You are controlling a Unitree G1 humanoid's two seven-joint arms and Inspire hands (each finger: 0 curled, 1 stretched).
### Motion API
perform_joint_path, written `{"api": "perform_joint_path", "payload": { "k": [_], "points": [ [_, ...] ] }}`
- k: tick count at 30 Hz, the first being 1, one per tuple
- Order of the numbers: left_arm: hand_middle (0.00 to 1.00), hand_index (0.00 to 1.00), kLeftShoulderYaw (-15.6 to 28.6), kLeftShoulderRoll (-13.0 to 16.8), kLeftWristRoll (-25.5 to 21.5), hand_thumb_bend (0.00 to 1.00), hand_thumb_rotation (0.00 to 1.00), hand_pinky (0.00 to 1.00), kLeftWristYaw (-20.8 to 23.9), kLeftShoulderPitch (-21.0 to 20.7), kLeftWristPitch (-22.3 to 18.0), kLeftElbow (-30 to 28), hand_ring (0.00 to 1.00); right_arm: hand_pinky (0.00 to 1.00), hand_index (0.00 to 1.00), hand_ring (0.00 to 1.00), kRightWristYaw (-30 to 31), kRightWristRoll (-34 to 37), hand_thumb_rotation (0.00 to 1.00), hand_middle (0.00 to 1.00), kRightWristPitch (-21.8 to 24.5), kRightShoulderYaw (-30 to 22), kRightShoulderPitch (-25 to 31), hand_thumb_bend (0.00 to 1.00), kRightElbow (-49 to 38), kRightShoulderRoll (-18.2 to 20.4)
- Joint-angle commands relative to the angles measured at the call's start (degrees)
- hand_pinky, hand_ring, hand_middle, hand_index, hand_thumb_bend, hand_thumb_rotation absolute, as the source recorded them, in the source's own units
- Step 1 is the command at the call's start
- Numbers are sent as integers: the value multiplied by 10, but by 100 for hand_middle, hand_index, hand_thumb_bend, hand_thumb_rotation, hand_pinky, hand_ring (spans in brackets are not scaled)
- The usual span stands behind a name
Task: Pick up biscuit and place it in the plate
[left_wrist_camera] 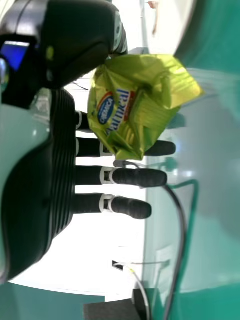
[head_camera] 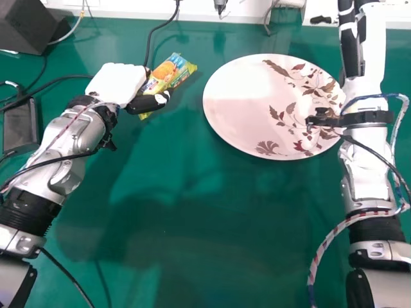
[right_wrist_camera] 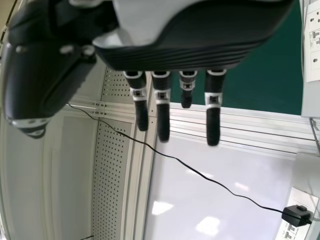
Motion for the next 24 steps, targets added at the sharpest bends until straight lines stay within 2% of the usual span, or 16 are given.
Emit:
{"api": "perform_joint_path", "payload": {
  "k": [1, 2, 8, 24],
  "points": [
    [43, 51, 15, 11, -11, 52, 0, 21, -3, 10, -5, -16, 26, 53, 84, 72, -3, -1, 30, 76, -10, -1, -7, 92, 1, -1],
    [43, 51, 17, 13, -14, 52, 0, 21, -2, 11, -8, -19, 26, 51, 84, 69, -2, -1, 30, 75, -12, -1, -7, 92, 3, -1],
    [43, 51, 23, 19, -24, 52, 0, 20, 4, 16, -21, -27, 26, 58, 84, 77, 3, 4, 30, 81, -18, -1, -11, 92, 10, -1],
    [43, 51, 29, 18, -22, 52, 0, 20, 1, 15, -26, -25, 26, 58, 84, 77, 2, 3, 30, 81, -18, -1, -14, 92, 11, 0]
  ]
}}
